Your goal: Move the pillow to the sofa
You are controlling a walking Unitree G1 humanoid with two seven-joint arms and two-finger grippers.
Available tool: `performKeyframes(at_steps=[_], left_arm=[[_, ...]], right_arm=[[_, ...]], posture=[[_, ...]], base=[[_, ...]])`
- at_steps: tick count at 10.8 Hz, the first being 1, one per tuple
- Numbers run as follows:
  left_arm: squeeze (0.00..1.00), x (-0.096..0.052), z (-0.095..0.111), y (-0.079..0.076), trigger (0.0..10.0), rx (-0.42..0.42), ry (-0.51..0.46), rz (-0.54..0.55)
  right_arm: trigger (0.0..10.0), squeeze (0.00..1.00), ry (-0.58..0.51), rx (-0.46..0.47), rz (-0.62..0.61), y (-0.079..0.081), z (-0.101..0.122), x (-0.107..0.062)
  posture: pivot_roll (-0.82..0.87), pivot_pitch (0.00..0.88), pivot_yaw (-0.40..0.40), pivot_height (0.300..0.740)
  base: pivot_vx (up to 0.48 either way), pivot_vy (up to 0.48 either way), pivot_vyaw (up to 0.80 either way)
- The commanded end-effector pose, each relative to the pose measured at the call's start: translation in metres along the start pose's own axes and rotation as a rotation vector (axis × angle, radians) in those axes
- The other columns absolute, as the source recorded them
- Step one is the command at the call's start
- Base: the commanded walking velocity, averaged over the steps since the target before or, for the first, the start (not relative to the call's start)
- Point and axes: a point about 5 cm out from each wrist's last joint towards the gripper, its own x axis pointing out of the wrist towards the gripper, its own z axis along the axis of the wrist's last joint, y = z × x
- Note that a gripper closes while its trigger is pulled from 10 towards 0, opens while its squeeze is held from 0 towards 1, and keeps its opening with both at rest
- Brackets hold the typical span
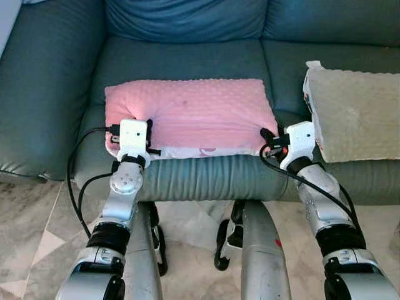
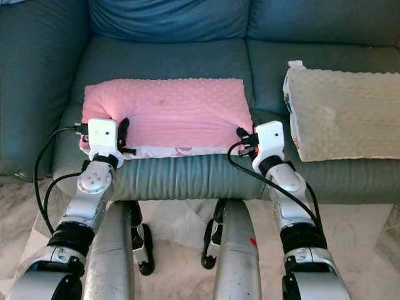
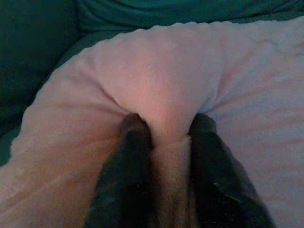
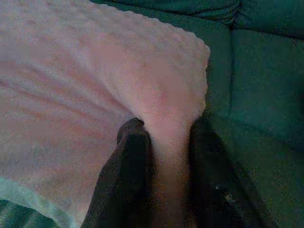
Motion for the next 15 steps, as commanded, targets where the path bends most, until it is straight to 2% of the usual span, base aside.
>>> performKeyframes(at_steps=[1, 4, 7, 12, 15], left_arm=[[1.0, -0.005, -0.011, 0.014, 10.0, 0.009, 0.041, 0.068], [1.0, -0.004, -0.01, 0.014, 10.0, -0.021, 0.029, 0.088], [1.0, -0.003, -0.005, 0.017, 10.0, -0.006, -0.004, 0.098], [1.0, -0.002, -0.004, 0.025, 10.0, 0.013, -0.027, 0.101], [1.0, -0.013, -0.01, 0.033, 10.0, 0.015, -0.026, 0.121]], right_arm=[[10.0, 1.0, 0.016, 0.0, -0.076, -0.013, -0.006, -0.007], [10.0, 1.0, -0.011, -0.003, -0.108, -0.017, -0.004, -0.007], [10.0, 1.0, -0.044, 0.011, -0.127, -0.007, -0.005, -0.007], [10.0, 1.0, -0.084, 0.068, -0.14, 0.012, -0.009, -0.012], [10.0, 1.0, -0.09, 0.102, -0.107, 0.036, -0.016, -0.021]], posture=[[-0.01, 0.378, -0.006, 0.603], [-0.01, 0.351, -0.006, 0.603], [-0.01, 0.292, -0.003, 0.603], [-0.02, 0.157, -0.003, 0.603], [-0.03, 0.101, 0.003, 0.603]], base=[[0.0, 0.0, 0.0], [0.0, 0.0, 0.0], [0.0, 0.0, 0.0], [0.0, 0.0, 0.0], [0.0, 0.0, 0.0]])
